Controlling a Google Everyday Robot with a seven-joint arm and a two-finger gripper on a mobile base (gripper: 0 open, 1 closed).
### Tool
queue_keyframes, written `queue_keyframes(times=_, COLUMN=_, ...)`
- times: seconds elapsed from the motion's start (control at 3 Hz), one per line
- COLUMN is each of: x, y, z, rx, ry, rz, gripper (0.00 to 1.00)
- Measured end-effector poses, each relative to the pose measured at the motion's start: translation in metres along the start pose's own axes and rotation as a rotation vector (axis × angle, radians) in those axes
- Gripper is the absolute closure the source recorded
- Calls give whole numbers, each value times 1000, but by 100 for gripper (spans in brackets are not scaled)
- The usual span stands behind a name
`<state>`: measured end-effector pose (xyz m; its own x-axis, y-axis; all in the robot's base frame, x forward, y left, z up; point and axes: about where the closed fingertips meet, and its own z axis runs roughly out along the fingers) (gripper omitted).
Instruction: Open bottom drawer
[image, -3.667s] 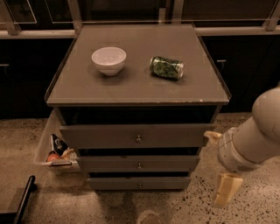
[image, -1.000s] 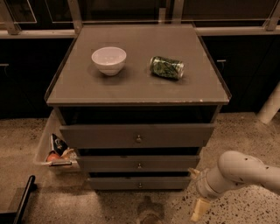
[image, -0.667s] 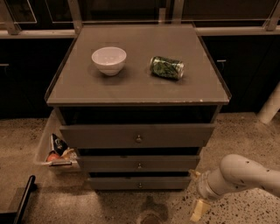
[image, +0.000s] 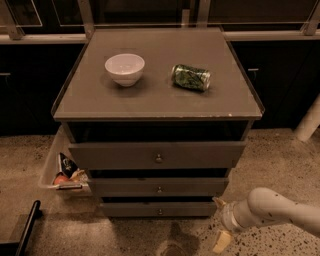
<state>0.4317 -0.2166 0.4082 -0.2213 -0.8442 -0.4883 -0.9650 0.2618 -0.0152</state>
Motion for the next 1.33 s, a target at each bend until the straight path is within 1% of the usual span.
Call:
queue_keyframes(times=0.33, x=7, y=-11, z=28, rx=27, ry=-50, rz=-61, gripper=0)
queue_keyframes(times=0.67, x=11, y=-21, z=55, rx=37, ry=-95, rz=-123, gripper=0)
queue_keyframes(times=1.0, x=11, y=-21, z=55, rx=37, ry=-95, rz=-123, gripper=0)
queue_keyframes(times=1.33, x=16, y=-25, z=66, rx=63, ry=-74, rz=-155, gripper=0)
